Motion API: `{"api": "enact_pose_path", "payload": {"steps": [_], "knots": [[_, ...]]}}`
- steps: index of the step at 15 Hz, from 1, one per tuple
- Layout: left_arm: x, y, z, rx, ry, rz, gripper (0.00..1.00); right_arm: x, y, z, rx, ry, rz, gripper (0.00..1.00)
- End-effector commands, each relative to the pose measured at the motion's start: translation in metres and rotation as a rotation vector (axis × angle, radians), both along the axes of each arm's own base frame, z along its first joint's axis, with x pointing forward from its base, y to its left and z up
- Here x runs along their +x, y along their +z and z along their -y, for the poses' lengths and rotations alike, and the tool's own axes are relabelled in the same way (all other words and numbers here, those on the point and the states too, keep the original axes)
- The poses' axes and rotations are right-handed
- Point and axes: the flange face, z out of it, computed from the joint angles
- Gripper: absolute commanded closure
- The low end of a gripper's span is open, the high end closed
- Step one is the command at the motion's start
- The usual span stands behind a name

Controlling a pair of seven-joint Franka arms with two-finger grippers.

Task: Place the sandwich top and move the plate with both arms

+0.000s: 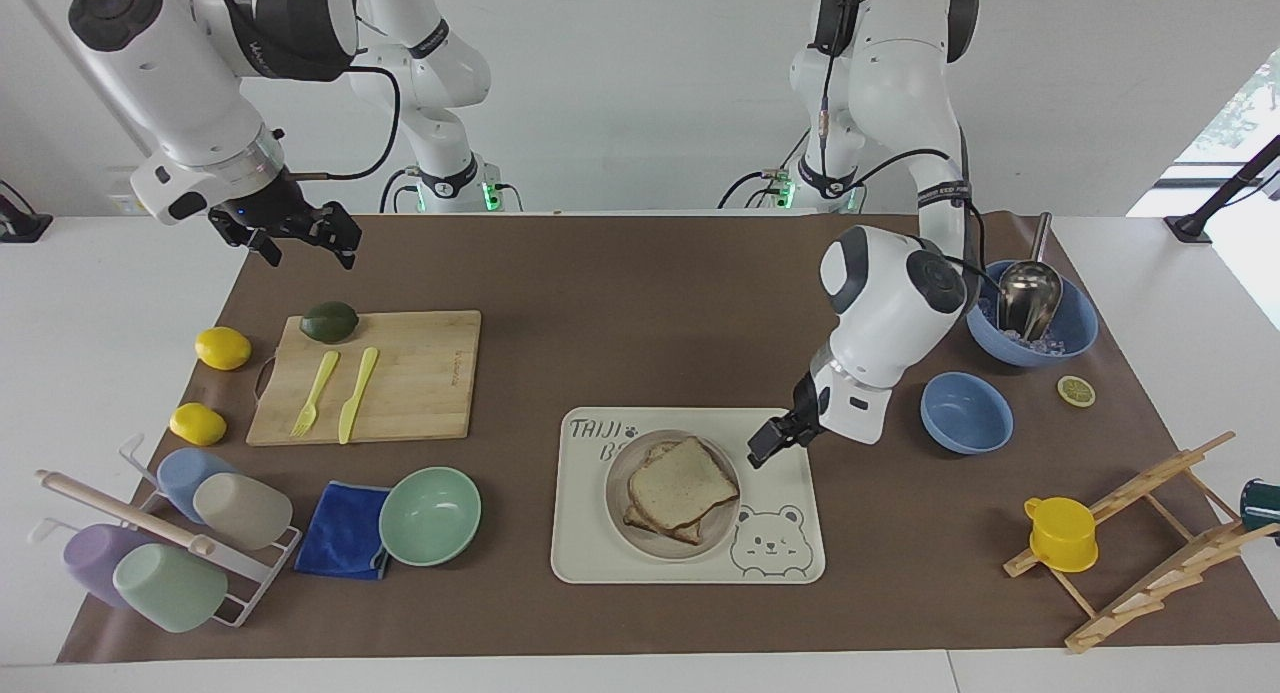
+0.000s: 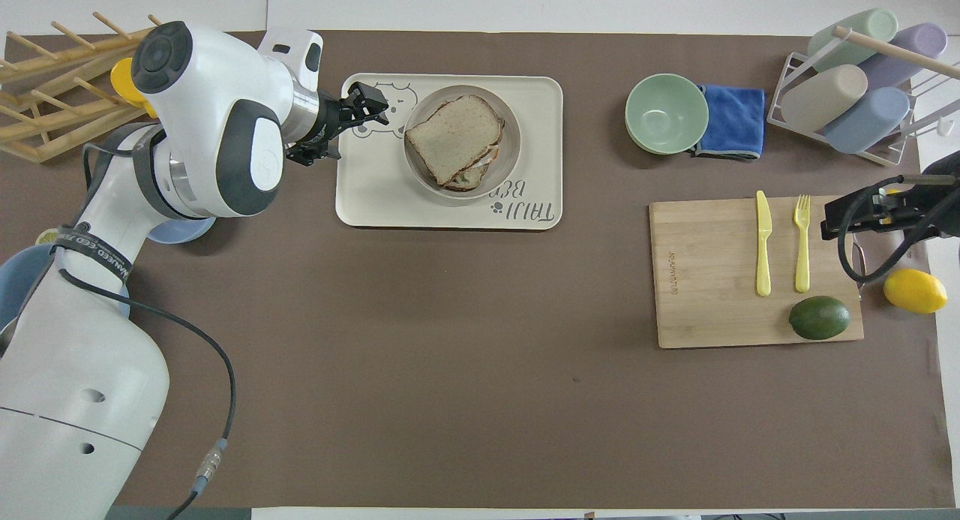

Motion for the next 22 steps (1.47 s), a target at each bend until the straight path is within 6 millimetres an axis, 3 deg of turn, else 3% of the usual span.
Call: {"api": "enact_pose_path", "payload": {"steps": [1,3,8,12,16,17,20,22], "knots": [[-0.010,0.032,-0.032,0.012,0.015,-0.006,0.00,-0.004,0.000,0.001,0.024,-0.025,0.004,0.00],[-0.009,0.049,-0.062,0.026,0.043,-0.020,0.00,-0.004,0.000,0.001,0.022,-0.025,0.004,0.00],[-0.001,0.067,-0.117,0.088,0.062,0.026,0.00,-0.004,0.000,0.001,0.022,-0.025,0.004,0.00],[0.003,0.078,-0.147,0.128,0.070,0.055,0.00,-0.004,0.000,0.001,0.022,-0.030,0.007,0.00],[-0.002,0.098,-0.163,0.175,0.025,0.085,0.00,-0.004,0.000,0.009,0.022,-0.040,0.004,0.00],[-0.003,0.102,-0.179,0.194,0.022,0.086,0.00,-0.004,0.000,0.009,0.022,-0.040,0.004,0.00],[-0.017,0.126,-0.196,0.236,-0.092,0.089,0.00,-0.004,0.000,0.009,0.022,-0.040,0.004,0.00],[-0.032,0.147,-0.226,0.230,-0.144,0.079,0.00,-0.004,0.000,0.009,0.022,-0.040,0.004,0.00]]}}
